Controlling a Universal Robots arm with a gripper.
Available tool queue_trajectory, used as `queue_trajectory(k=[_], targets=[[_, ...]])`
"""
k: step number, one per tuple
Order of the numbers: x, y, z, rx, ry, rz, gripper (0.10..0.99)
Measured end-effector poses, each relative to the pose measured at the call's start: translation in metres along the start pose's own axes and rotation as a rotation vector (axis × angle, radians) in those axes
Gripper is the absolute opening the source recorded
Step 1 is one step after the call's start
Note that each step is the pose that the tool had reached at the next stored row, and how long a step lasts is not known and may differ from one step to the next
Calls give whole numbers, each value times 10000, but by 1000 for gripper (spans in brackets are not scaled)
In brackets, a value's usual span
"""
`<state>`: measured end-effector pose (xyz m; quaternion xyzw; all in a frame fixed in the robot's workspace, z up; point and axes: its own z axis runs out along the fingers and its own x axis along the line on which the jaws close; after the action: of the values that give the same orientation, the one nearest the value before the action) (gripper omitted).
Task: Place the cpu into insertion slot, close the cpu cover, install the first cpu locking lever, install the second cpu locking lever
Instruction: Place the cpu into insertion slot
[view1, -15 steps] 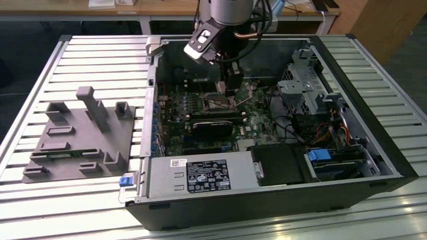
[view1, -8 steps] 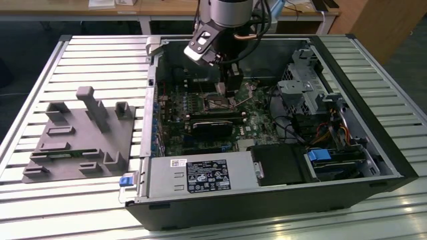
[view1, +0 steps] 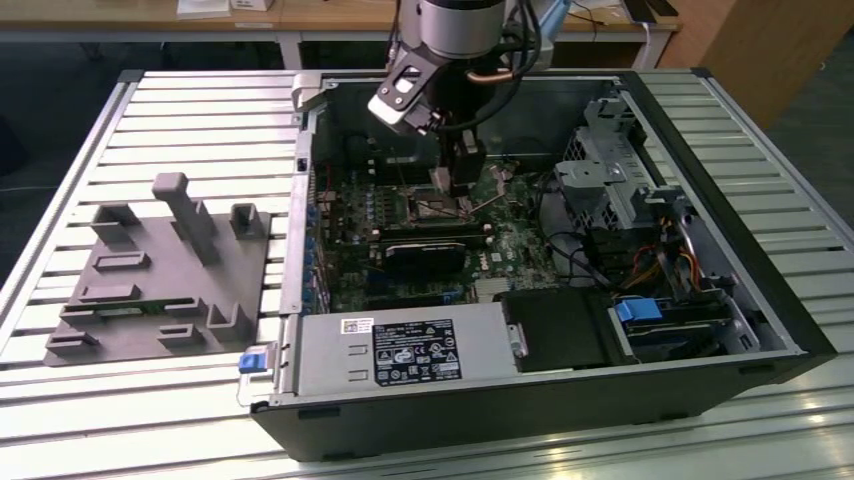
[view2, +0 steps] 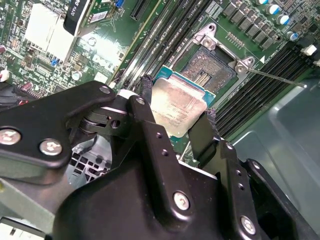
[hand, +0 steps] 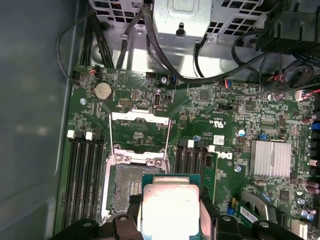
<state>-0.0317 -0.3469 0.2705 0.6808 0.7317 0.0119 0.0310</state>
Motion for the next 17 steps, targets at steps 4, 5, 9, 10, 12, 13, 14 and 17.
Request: queue_trajectory(k=[4, 5, 9, 10, 12, 13, 14, 17], targets=[[5, -1, 21, 5, -18, -1, 541], [6, -1, 26, 7, -23, -2, 541], [12, -2, 46, 14, -41, -3, 541], [13, -2, 52, 15, -45, -3, 541], [16, -3, 63, 18, -54, -3, 541], [18, -3, 68, 20, -59, -4, 541], [21, -3, 73, 21, -63, -4, 541], [33, -3, 86, 27, -69, -3, 541]])
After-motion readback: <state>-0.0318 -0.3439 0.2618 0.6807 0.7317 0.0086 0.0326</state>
